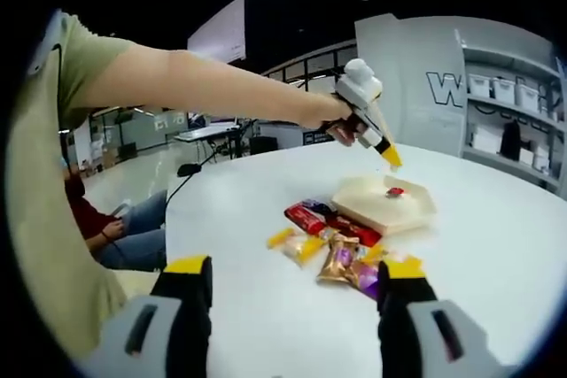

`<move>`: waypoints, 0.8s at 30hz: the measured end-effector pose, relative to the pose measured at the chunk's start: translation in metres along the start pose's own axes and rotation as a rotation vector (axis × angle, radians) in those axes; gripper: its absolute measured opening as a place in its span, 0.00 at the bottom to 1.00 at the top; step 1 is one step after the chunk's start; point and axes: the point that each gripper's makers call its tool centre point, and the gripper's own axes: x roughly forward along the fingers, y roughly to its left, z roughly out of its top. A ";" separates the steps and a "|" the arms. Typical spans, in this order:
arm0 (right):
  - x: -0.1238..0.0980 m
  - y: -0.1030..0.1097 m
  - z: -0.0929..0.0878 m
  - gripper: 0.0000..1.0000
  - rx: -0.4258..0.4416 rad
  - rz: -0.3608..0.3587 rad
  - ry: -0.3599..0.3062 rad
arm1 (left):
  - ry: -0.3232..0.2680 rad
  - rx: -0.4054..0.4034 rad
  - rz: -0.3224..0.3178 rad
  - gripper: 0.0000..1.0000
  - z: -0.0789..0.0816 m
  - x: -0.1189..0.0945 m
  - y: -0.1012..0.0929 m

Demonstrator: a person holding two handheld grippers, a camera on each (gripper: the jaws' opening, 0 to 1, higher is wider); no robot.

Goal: Place the target food into the container with the food tongs after gripping and lifting it, then release it inside without dropping or visibly crushing the food.

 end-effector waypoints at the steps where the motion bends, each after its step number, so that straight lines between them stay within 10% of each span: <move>1: 0.000 0.000 0.001 0.74 0.001 0.001 -0.002 | 0.000 0.005 0.000 0.22 0.000 -0.001 0.001; 24: 0.003 0.011 0.003 0.75 -0.009 0.016 -0.008 | 0.036 0.055 -0.055 0.23 -0.035 -0.041 -0.012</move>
